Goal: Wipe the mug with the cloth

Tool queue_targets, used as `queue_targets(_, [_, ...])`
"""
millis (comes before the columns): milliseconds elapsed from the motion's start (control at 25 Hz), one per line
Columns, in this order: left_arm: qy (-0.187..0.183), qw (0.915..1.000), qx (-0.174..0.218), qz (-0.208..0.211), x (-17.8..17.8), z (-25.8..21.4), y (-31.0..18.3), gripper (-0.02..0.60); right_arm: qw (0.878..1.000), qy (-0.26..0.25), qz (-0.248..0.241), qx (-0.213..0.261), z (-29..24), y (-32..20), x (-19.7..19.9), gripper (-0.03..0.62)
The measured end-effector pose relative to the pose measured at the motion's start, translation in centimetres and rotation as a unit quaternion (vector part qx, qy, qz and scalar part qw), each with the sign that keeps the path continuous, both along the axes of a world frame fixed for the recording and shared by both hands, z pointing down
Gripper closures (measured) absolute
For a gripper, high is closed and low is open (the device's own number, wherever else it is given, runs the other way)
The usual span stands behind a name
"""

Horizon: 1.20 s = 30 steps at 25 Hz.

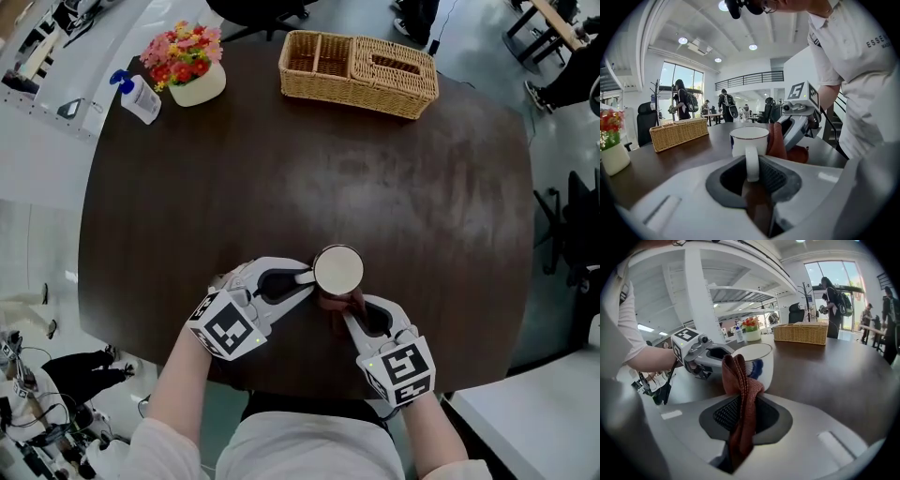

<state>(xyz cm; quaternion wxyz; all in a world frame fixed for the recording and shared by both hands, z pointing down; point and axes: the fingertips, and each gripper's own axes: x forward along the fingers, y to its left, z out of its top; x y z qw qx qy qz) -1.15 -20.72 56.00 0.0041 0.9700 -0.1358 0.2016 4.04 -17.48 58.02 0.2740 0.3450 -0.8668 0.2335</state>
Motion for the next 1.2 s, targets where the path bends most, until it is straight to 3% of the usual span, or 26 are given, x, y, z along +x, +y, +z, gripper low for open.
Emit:
queue_targets(160, [-0.003, 1.0000, 0.001, 0.004, -0.2, 0.0, 0.0, 0.508, 0.999, 0.033, 0.041, 0.007, 0.3, -1.0, 2.3, 0.510])
queue_targets(360, [-0.008, 1.0000, -0.003, 0.002, -0.7, 0.2, 0.2, 0.508, 0.993, 0.042, 0.107, 0.013, -0.2, -3.0, 5.2, 0.510])
queue_targets(480, [-0.011, 0.9999, -0.003, 0.001, -0.9, 0.1, 0.2, 0.508, 0.991, 0.049, 0.122, 0.031, -1.3, -4.8, 6.4, 0.511])
queue_targets(720, [-0.006, 0.9999, -0.008, -0.002, -1.0, 0.2, 0.1, 0.508, 0.992, 0.090, 0.075, 0.040, -1.4, -7.0, 4.7, 0.510])
queue_targets(1040, [-0.010, 0.9998, -0.013, -0.011, -0.9, 0.1, 0.1, 0.508, 0.994, 0.103, -0.023, 0.038, -0.5, -3.4, 1.0, 0.511])
queue_targets(1200, [-0.011, 0.9997, -0.013, -0.016, -1.0, 0.1, 0.0, 0.508, 0.996, 0.084, -0.035, 0.026, -0.6, -1.6, 0.0, 0.511])
